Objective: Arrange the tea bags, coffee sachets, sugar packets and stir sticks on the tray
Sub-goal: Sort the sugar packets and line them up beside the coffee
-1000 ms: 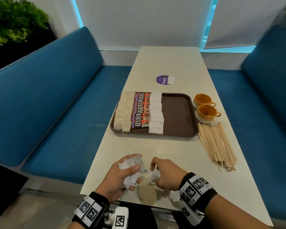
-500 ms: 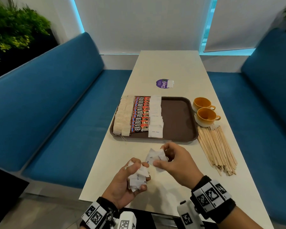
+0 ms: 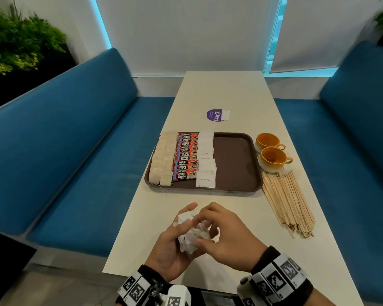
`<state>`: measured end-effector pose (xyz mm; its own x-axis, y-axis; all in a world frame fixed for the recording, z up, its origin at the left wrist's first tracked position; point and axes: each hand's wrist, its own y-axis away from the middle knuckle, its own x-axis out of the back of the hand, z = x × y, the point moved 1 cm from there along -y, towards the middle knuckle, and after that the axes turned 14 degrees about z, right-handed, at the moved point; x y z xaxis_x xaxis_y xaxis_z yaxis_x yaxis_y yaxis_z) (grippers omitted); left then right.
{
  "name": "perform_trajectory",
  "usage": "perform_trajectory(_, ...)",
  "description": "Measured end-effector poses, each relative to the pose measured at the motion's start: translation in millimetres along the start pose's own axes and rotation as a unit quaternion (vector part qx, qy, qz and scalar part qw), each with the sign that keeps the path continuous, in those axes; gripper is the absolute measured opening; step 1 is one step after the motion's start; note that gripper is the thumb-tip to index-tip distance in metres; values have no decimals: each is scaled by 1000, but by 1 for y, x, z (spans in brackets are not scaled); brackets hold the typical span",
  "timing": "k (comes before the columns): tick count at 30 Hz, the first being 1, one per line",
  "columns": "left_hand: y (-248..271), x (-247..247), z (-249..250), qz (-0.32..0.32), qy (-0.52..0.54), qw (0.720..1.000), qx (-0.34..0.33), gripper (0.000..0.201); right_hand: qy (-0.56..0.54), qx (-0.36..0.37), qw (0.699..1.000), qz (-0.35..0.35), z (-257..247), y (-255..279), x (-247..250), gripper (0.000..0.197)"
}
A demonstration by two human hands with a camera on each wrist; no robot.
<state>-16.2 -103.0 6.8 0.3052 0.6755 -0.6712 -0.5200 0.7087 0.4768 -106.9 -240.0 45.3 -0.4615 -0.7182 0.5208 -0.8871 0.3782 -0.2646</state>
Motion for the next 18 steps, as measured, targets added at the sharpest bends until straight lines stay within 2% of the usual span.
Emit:
perform_trajectory(3, -2, 2, -1, 11, -15, 1000, -17, 81, 3, 25, 999, -20, -1, 2, 1, 32)
perform_trajectory(6, -1, 4, -1, 10, -33, 999, -34, 74, -16, 17, 1000, 7, -1, 0, 7, 30)
perform_trajectory(10, 3, 2, 3, -17, -80, 996, -45, 75, -94, -48, 992, 73, 1, -3, 13, 20)
perform_trajectory(12, 2, 1, 4, -26, -114, 992, -48, 80, -88, -87, 985, 121, 5, -5, 13, 13)
perform_trajectory(15, 2, -1, 4, -49, -144, 987, -49, 83, -68, -161, 982, 76, 10, -8, 14, 25)
perform_trajectory(18, 4, -1, 4, -50, -127, 990, -24, 74, -102, -176, 977, 62, 11, -8, 18, 13)
